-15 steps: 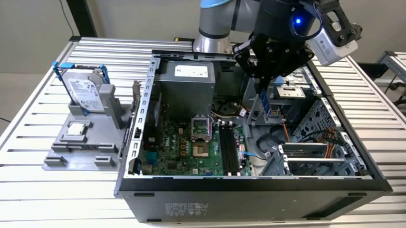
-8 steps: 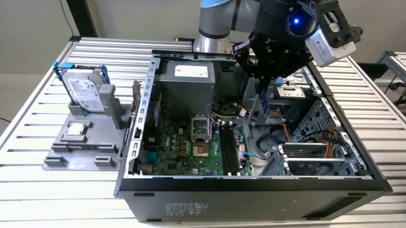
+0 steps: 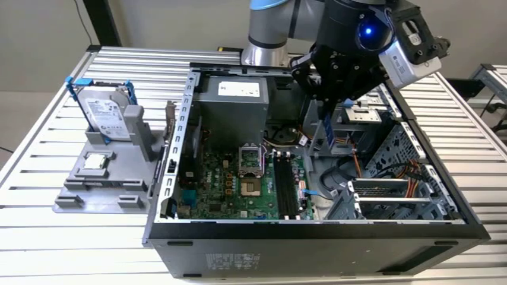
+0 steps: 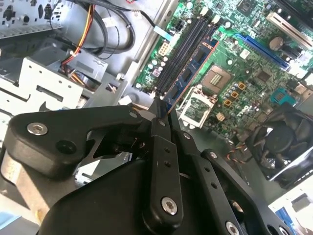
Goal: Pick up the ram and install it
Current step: 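Insert the ram into the slot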
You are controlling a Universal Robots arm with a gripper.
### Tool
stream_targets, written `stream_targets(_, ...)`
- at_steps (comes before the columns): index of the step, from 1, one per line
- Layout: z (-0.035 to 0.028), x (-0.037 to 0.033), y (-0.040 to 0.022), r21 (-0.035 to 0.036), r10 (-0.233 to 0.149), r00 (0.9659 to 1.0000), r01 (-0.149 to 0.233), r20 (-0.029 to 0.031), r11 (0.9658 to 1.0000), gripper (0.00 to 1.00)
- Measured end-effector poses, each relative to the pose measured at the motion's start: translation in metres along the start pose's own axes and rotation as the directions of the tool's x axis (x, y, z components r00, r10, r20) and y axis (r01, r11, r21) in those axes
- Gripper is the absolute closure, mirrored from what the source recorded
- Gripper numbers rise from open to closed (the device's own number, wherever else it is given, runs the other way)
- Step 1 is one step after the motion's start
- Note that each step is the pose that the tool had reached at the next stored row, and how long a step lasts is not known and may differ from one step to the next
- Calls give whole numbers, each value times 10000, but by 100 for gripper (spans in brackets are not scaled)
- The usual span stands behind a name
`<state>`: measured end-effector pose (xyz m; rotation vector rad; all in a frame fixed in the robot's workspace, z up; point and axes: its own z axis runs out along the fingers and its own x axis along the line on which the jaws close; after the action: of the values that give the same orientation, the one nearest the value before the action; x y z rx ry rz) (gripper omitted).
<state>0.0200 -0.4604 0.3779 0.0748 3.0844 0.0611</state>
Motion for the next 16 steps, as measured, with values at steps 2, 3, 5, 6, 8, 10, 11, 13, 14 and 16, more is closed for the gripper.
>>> stream_targets(2, 29, 0, -1, 2, 0, 10000, 0, -1, 10000, 100)
stream_targets(3, 43, 0, -1, 2, 0, 10000, 0, -1, 10000, 100)
stream_targets(5, 67, 0, -3, 3, -1, 10000, 1, 0, 10000, 100)
stream_targets(6, 79, -1, -3, 4, -1, 10000, 1, 0, 10000, 100)
stream_targets(8, 105, -1, -4, 4, -1, 10000, 1, 0, 10000, 100)
stream_targets(10, 117, 0, -4, 4, -1, 10000, 1, -1, 10000, 100)
stream_targets(11, 117, 0, -4, 7, -1, 10000, 1, -1, 10000, 100)
stream_targets(13, 121, 0, -5, 4, -1, 10000, 1, -1, 10000, 100)
stream_targets(14, 122, 0, -5, 5, -1, 10000, 1, -1, 10000, 100)
stream_targets(16, 125, 0, -5, 5, -1, 10000, 1, -1, 10000, 100)
